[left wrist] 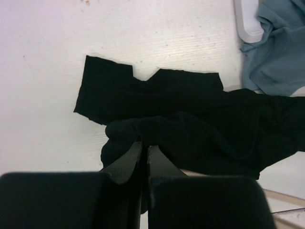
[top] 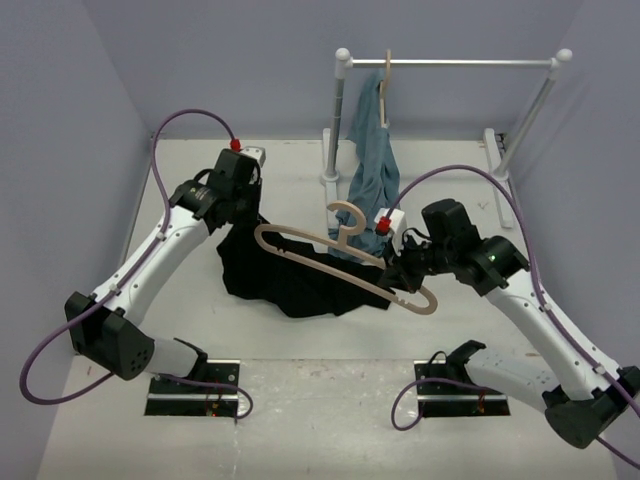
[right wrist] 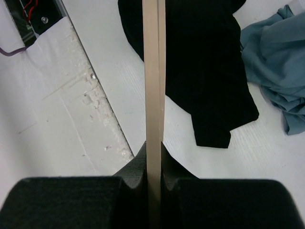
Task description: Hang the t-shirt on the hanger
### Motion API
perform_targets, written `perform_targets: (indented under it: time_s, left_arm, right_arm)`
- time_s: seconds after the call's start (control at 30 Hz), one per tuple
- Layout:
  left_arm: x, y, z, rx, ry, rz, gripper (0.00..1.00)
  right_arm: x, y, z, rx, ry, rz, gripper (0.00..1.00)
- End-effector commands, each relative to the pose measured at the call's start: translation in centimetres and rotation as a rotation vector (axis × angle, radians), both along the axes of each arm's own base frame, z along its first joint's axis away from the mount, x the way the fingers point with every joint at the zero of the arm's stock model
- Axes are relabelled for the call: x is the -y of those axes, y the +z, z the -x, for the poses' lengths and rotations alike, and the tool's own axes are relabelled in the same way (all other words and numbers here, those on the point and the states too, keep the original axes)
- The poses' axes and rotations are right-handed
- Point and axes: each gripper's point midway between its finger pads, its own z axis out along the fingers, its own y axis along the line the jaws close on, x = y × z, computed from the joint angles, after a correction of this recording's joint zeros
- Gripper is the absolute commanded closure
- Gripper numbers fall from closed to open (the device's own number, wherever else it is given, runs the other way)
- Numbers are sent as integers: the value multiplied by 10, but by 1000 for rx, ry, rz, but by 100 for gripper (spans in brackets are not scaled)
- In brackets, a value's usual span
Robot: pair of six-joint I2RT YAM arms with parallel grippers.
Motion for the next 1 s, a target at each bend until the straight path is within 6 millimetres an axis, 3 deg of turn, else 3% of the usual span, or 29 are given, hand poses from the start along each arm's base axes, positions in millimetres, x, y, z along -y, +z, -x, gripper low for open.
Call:
perform_targets:
  time_s: [0.0, 0.43, 0.57, 0.7, 0.77, 0.87, 0.97]
  left_arm:
    - [9, 16, -3, 66, -68, 49, 100]
    - [-4, 18, 0, 73, -43, -6, 100]
    - [1, 26, 0, 87, -73, 20, 100]
    - [16, 48, 0, 119, -149, 76, 100]
    - [19, 57, 2, 127, -180, 83, 100]
    - [29, 68, 9, 130, -271, 109, 100]
    - [42, 85, 19, 147, -348, 173, 100]
  right_arm:
    - [-16, 8, -17, 26, -16, -52, 100]
    - [-4, 0, -39, 49, -137, 32, 100]
    - [-15, -2, -32, 19, -62, 3, 100]
    - [-30, -8, -24, 3, 58, -1, 100]
    - [-40, -5, -8, -11, 193, -62, 100]
    - [-46, 2, 0, 42, 299, -115, 100]
    - [-52, 11, -17, 86, 218, -136, 100]
